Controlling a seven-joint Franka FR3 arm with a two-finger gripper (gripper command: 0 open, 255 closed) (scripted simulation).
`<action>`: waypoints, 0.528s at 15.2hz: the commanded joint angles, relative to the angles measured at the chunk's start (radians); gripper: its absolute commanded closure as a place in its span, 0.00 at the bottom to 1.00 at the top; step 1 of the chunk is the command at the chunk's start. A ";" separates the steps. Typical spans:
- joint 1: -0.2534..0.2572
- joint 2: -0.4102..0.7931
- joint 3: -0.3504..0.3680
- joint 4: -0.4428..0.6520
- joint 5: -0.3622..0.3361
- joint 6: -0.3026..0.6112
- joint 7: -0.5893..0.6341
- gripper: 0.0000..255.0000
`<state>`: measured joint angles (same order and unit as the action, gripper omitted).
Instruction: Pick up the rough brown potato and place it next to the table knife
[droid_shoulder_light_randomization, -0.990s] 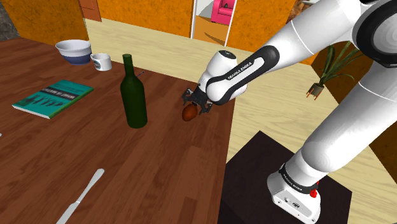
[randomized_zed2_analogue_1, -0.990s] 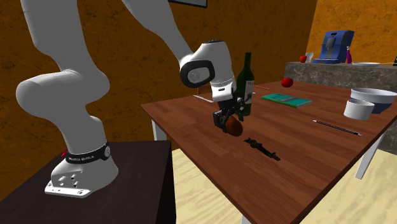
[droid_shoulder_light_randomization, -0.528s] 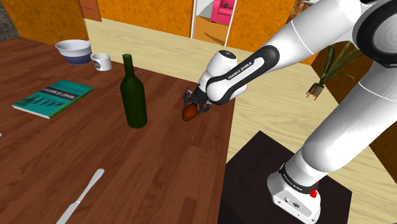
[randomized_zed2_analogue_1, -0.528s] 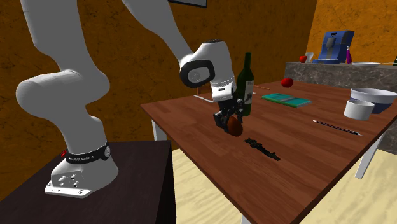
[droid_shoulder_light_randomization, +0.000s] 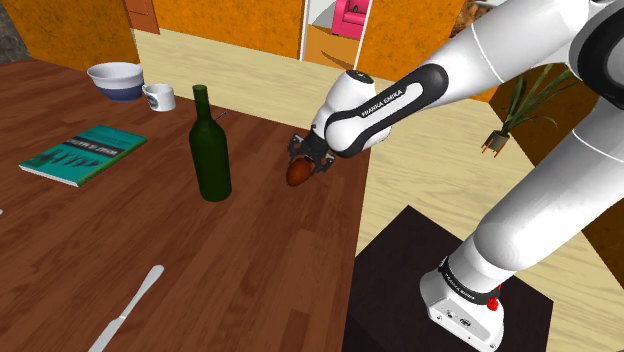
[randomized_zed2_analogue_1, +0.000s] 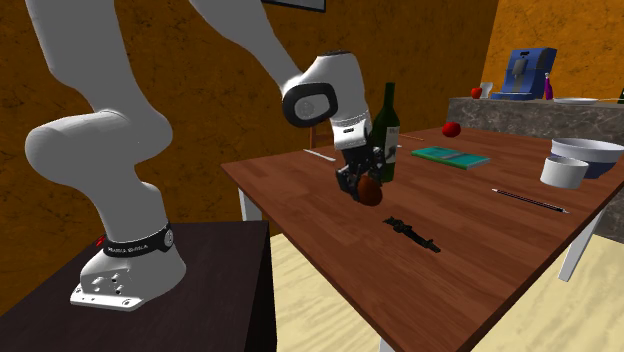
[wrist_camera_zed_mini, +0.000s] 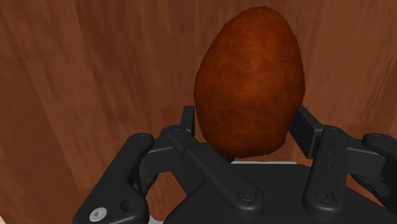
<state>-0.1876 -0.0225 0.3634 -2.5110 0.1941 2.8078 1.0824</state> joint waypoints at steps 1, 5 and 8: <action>-0.001 -0.023 -0.002 0.007 0.010 -0.030 -0.008 1.00; 0.000 -0.069 -0.006 0.023 0.022 -0.091 -0.013 1.00; 0.001 -0.101 -0.009 0.037 0.028 -0.136 -0.015 1.00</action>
<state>-0.1877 -0.1143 0.3539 -2.4806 0.2227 2.6874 1.0642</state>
